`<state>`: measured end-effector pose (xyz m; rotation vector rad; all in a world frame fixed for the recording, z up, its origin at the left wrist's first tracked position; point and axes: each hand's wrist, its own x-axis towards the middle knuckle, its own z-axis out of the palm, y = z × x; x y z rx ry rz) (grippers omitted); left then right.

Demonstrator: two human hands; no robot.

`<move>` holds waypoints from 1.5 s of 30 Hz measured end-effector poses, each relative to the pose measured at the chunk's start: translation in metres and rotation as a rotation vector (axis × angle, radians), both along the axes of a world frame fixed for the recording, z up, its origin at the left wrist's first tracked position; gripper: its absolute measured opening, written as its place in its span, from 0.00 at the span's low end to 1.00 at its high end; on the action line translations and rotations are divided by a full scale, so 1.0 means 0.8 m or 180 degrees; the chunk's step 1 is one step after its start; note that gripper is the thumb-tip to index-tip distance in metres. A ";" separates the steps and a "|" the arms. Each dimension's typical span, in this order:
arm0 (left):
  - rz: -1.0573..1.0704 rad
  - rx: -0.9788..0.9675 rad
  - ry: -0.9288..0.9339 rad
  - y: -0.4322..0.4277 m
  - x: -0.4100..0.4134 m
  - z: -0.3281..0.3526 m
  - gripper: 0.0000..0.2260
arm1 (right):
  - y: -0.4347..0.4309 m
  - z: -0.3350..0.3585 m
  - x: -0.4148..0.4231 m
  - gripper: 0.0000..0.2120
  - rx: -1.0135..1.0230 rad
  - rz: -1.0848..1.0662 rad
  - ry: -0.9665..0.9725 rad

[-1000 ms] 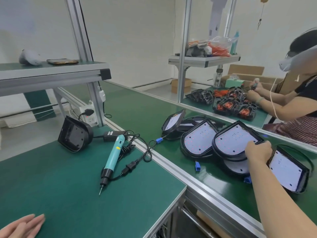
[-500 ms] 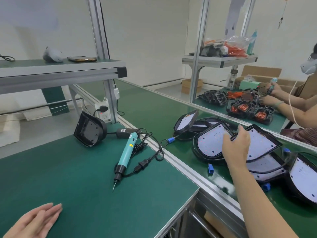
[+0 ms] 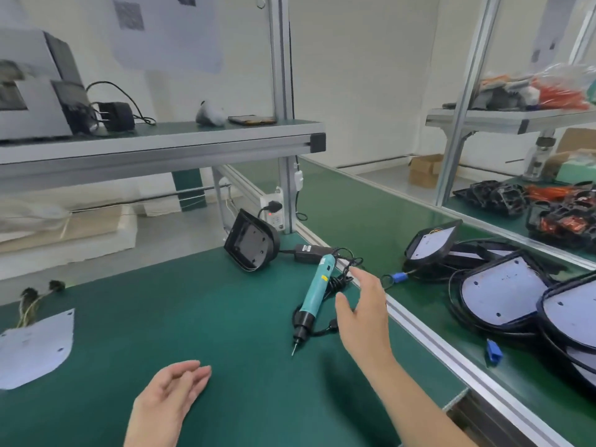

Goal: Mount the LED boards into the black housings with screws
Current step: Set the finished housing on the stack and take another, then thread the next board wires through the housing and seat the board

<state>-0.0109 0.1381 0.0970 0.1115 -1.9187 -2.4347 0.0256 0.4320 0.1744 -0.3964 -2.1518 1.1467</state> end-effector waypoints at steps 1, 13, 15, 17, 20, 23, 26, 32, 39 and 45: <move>0.0027 -0.0131 0.0035 0.001 0.002 -0.001 0.08 | -0.010 -0.004 -0.009 0.23 -0.0021 0.0091 -0.0020; 0.0312 -0.1232 0.0102 0.019 0.001 0.009 0.09 | -0.093 -0.019 -0.182 0.19 0.0483 0.0690 -0.1043; 0.0355 -0.1272 0.0135 0.021 0.000 0.008 0.10 | -0.098 -0.016 -0.211 0.19 0.0744 0.0696 -0.1235; 0.0398 -0.1287 0.0163 0.023 0.000 0.007 0.10 | -0.099 -0.015 -0.236 0.20 0.1003 0.0712 -0.1468; 0.0477 -0.1261 0.0132 0.024 -0.003 0.006 0.11 | -0.095 -0.015 -0.267 0.19 0.1178 0.0668 -0.1730; 0.0492 -0.1306 0.0104 0.025 -0.004 0.010 0.11 | -0.091 -0.017 -0.277 0.16 0.1452 0.0503 -0.1764; 0.0450 -0.1313 0.0029 0.026 -0.001 0.014 0.10 | -0.094 -0.023 -0.270 0.17 0.1365 0.0368 -0.1517; 0.0304 -0.1310 0.0050 0.023 0.006 0.023 0.08 | -0.133 -0.042 -0.214 0.14 0.0762 0.0582 -0.1263; 0.0159 -0.1062 -0.0186 0.008 0.002 0.034 0.09 | -0.175 -0.049 -0.165 0.08 0.0390 0.0706 -0.1096; 0.1594 -0.2135 -0.0475 -0.107 -0.074 0.083 0.09 | -0.185 -0.056 -0.150 0.20 -0.0518 0.0873 -0.1238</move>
